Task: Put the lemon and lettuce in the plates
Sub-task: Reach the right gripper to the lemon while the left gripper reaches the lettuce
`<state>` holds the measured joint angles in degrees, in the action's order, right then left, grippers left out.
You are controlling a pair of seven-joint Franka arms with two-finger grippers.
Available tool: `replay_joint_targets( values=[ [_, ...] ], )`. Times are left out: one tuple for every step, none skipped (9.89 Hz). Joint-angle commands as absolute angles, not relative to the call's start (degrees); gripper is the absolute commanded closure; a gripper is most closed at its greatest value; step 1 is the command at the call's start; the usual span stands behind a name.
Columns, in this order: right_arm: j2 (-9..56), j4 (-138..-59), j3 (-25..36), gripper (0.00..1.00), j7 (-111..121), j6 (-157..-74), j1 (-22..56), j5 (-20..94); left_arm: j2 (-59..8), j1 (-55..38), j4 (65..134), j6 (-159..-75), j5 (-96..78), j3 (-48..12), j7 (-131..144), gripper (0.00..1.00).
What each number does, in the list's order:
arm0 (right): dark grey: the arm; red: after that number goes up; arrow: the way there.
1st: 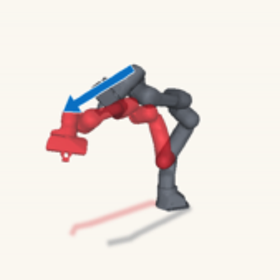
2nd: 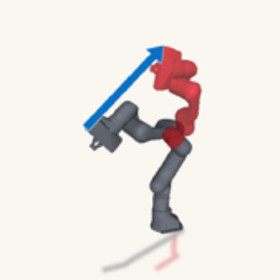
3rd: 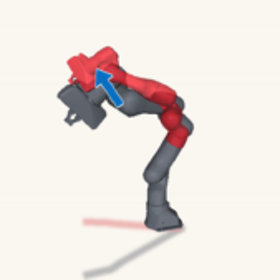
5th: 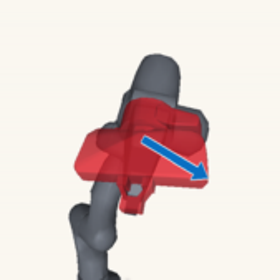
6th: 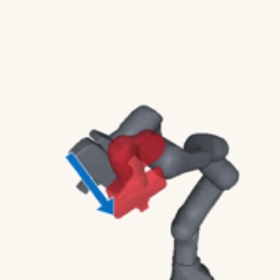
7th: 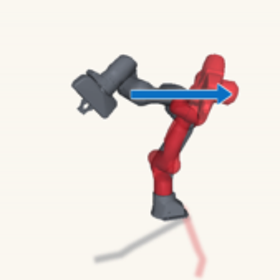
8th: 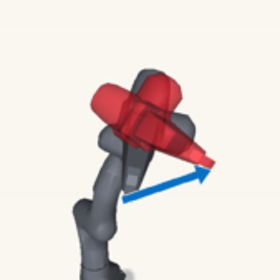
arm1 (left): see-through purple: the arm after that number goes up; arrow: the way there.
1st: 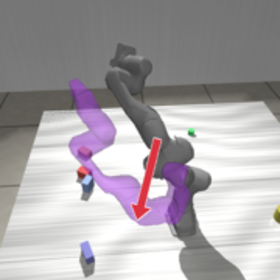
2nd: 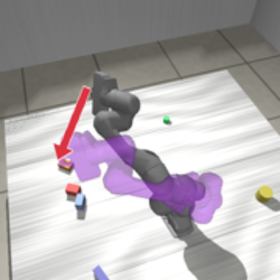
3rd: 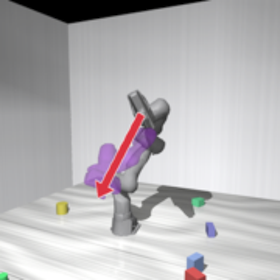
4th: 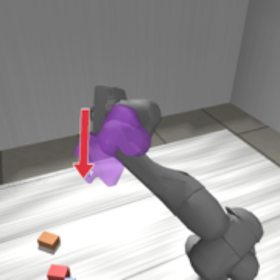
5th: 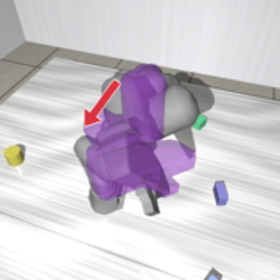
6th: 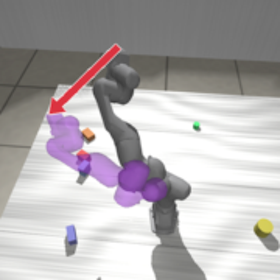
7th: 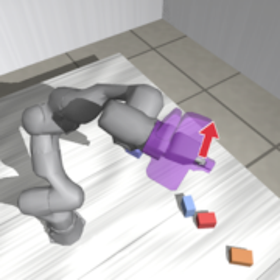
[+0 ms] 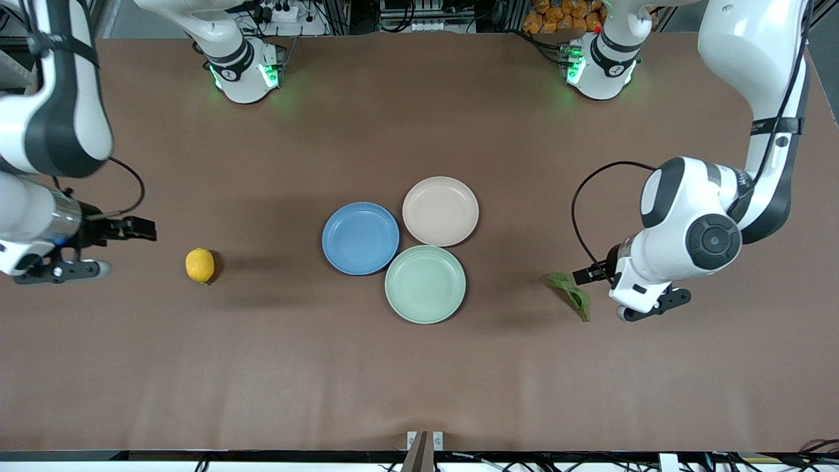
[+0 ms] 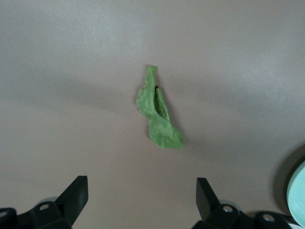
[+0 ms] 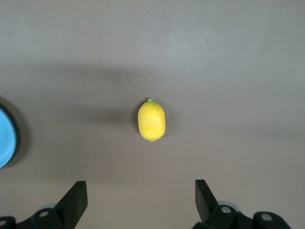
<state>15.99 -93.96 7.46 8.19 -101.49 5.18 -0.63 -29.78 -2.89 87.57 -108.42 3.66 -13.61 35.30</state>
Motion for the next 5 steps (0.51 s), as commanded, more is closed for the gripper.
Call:
replay_joint_targets(
  values=[
    [15.55, -100.17, 7.29, 0.0, 7.82, -107.99, 4.75, -0.88, -29.44, -3.16, 88.42, -108.9, 5.1, -13.54, 37.61, 0.0],
    [15.99, -101.76, 7.29, 0.0, 7.82, -110.02, 4.75, -0.88, -30.14, -3.16, 88.42, -108.98, 5.18, -13.54, 38.84, 0.0],
    [16.17, -103.87, 7.29, 0.0, 7.82, -112.82, 4.66, -0.88, -31.1, -4.21, 88.42, -110.03, 5.27, -13.45, 41.11, 0.0],
    [16.26, -106.15, 7.29, 0.0, 7.82, -115.46, 4.66, -0.88, -31.81, -5.26, 88.42, -110.65, 7.36, -13.45, 44.27, 0.0],
    [16.26, -108.26, 7.29, 0.0, 7.82, -118.53, 4.66, -0.88, -32.34, -5.53, 88.42, -110.74, 9.12, -13.62, 47.34, 0.0]
  ],
)
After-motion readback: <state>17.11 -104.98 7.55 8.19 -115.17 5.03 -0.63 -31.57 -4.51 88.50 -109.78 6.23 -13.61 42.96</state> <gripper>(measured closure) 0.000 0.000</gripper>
